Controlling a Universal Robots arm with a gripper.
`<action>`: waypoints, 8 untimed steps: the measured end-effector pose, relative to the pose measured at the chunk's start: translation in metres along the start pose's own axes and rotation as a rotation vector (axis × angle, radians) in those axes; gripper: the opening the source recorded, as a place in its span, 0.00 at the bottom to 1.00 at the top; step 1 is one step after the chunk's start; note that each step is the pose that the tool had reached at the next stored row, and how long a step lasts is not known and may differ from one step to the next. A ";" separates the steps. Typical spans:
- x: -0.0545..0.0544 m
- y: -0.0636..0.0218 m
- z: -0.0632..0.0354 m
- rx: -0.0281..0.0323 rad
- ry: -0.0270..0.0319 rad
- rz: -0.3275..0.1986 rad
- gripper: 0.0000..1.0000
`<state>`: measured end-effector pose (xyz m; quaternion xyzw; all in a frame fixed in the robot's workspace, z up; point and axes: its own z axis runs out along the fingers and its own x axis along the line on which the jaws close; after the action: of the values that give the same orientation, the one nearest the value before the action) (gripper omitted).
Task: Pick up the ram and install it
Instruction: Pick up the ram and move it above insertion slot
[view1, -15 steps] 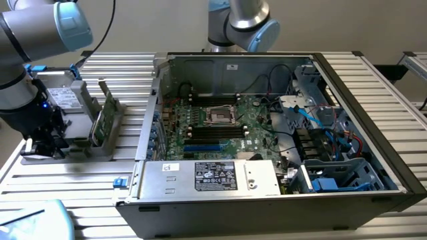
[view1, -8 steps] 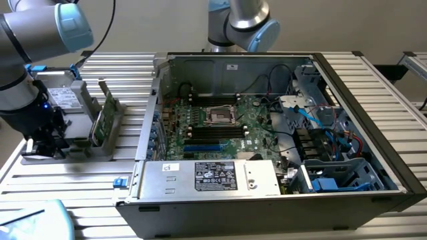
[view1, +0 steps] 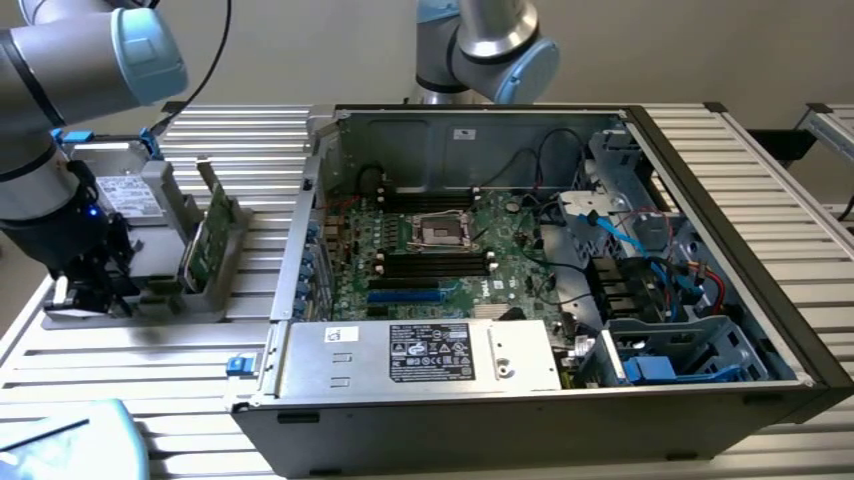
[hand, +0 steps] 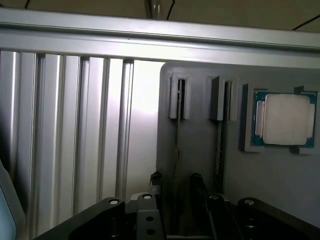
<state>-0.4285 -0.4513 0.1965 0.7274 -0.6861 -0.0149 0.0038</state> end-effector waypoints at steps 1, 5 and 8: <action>0.000 0.0004 -0.0001 -0.0003 0.0002 0.001 0.37; 0.000 0.0015 0.0004 -0.0001 0.0000 0.002 0.37; 0.000 0.0030 0.0019 0.0000 0.0000 0.002 0.37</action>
<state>-0.4316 -0.4511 0.1947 0.7267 -0.6868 -0.0150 0.0038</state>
